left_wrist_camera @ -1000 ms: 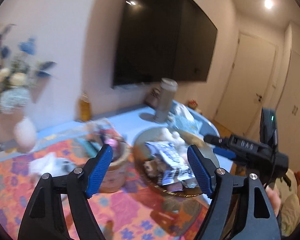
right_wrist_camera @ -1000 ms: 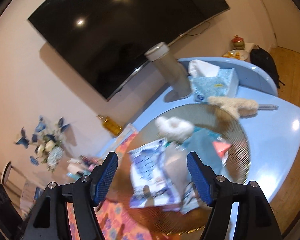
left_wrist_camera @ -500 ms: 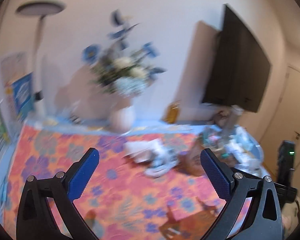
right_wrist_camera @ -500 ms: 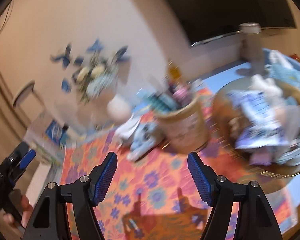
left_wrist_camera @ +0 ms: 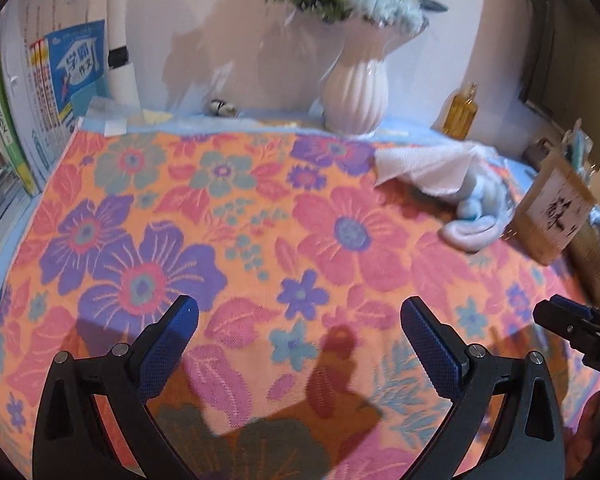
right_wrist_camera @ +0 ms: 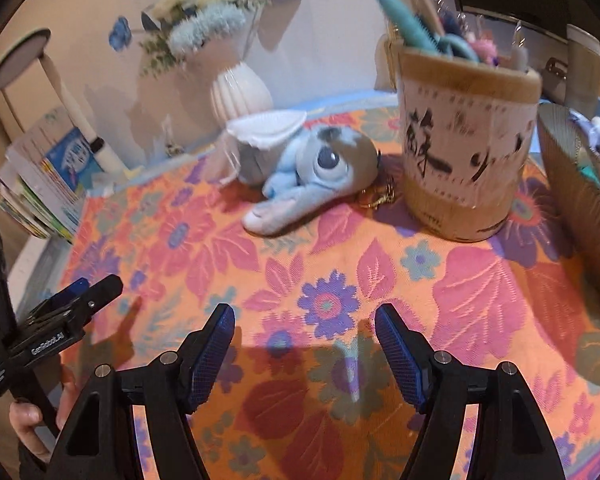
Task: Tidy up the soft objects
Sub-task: 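Grasp the white towel with left tool while right tool approaches the blue plush toy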
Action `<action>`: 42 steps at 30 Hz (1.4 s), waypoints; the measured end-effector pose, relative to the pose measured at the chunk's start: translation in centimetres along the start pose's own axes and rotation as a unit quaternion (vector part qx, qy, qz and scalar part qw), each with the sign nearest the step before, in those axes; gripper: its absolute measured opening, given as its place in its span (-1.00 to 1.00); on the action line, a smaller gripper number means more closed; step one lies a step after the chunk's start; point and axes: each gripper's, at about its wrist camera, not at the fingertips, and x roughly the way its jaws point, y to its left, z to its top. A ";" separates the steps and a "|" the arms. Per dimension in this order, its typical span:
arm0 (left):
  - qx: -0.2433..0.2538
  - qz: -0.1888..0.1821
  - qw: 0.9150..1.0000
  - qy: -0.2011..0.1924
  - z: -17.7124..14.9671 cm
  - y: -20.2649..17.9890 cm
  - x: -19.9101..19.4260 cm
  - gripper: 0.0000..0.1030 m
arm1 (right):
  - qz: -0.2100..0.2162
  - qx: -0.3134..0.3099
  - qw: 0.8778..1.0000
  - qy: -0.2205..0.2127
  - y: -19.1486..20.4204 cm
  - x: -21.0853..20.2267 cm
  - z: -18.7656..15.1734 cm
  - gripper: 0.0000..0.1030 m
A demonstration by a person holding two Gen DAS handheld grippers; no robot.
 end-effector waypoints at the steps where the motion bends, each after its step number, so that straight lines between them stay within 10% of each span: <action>1: 0.001 0.001 1.000 0.001 -0.1 -0.1 0.0 0.97 | -0.008 -0.003 1.000 -0.001 0.2 0.2 0.1 0.38; 26: -0.006 -0.019 0.999 0.030 -0.5 -0.2 1.2 0.97 | -0.091 -0.058 0.994 0.015 2.5 2.4 -0.3 0.84; 34: 0.109 -0.013 0.994 -0.020 1.5 -4.4 -1.6 0.86 | 0.059 0.178 0.982 0.030 -3.2 0.9 1.3 0.84; 42: 0.260 -0.001 0.961 -0.091 5.3 -11.7 0.4 0.85 | 0.106 0.312 0.944 -0.020 -6.4 2.6 3.5 0.84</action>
